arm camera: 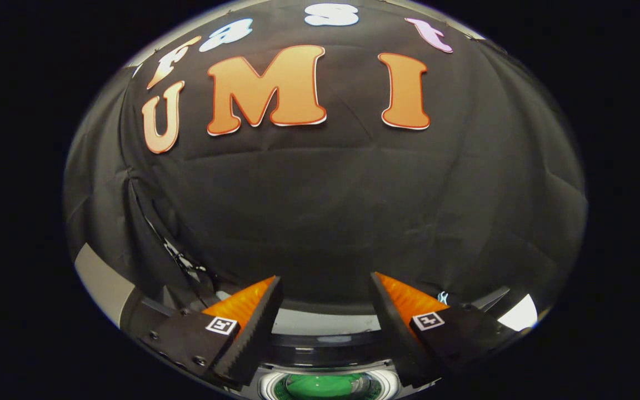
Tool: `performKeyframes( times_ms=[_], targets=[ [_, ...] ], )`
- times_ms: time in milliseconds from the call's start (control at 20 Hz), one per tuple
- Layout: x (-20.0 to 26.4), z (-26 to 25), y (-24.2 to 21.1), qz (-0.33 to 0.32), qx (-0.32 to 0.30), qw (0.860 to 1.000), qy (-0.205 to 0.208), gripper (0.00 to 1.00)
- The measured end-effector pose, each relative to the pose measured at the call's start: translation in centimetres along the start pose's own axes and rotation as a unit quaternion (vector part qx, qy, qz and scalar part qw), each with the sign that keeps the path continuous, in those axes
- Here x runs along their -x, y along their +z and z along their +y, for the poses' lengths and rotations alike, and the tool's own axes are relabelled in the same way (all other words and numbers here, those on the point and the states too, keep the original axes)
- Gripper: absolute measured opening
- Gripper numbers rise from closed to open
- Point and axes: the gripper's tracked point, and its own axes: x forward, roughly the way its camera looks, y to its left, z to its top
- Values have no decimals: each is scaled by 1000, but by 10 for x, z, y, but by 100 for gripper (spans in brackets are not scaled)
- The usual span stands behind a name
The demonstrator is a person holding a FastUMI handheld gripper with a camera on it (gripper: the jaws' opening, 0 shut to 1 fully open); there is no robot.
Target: Put the clothes into the washing machine and then close the washing machine lid.
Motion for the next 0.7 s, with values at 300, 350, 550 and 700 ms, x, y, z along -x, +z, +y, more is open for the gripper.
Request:
performKeyframes(
  times_ms=[300, 350, 550, 700],
  targets=[
    [24, 1, -8, -16, -4, 1000, 11, 99],
    [29, 1, -10, -20, -4, 1000, 12, 99],
    [55, 2, -23, -27, -3, 1000, 11, 99],
    [73, 2, -36, -20, -2, 1000, 10, 99]
  ],
)
